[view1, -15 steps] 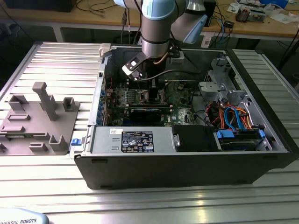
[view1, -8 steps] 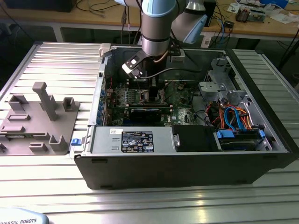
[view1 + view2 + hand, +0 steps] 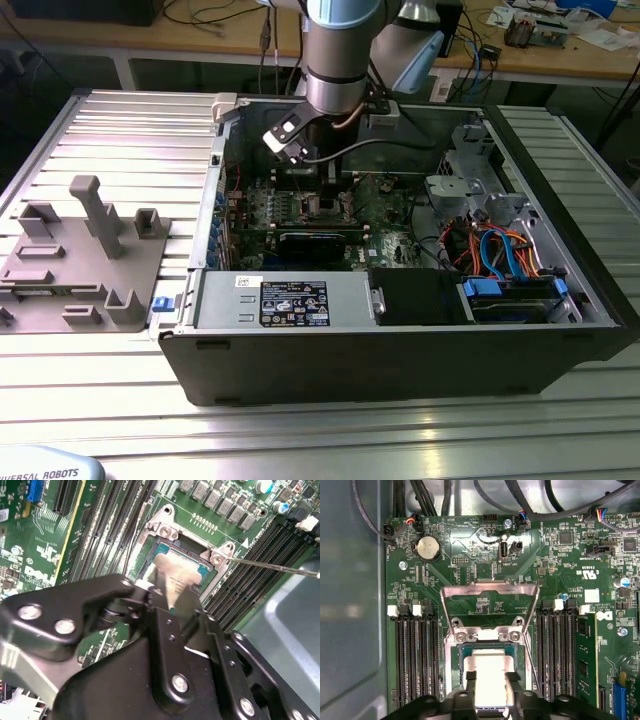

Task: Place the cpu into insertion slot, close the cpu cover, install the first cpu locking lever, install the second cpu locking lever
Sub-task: 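Place the cpu into insertion slot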

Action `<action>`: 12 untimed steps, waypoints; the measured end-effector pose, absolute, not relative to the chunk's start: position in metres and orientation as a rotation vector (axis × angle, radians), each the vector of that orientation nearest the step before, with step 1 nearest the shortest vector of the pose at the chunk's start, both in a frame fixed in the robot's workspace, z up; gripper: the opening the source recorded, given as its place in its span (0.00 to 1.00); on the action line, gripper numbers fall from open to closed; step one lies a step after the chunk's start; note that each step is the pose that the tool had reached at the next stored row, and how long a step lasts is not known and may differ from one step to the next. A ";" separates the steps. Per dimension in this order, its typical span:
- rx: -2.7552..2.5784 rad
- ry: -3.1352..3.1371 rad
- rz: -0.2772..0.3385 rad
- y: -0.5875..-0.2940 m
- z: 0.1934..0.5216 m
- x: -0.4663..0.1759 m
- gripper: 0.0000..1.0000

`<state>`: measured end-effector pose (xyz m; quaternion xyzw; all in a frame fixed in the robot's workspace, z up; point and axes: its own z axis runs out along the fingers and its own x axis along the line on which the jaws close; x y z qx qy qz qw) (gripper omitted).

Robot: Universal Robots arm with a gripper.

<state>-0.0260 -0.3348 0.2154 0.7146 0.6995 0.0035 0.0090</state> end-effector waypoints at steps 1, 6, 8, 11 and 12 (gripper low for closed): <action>2.231 2.187 0.011 -0.335 0.215 -0.025 0.29; 2.203 2.216 0.011 -0.332 0.220 -0.025 0.11; 2.192 2.226 0.011 -0.332 0.224 -0.025 0.11; 2.183 2.235 0.011 -0.332 0.229 -0.025 0.11; 2.184 2.235 0.012 -0.332 0.229 -0.025 0.11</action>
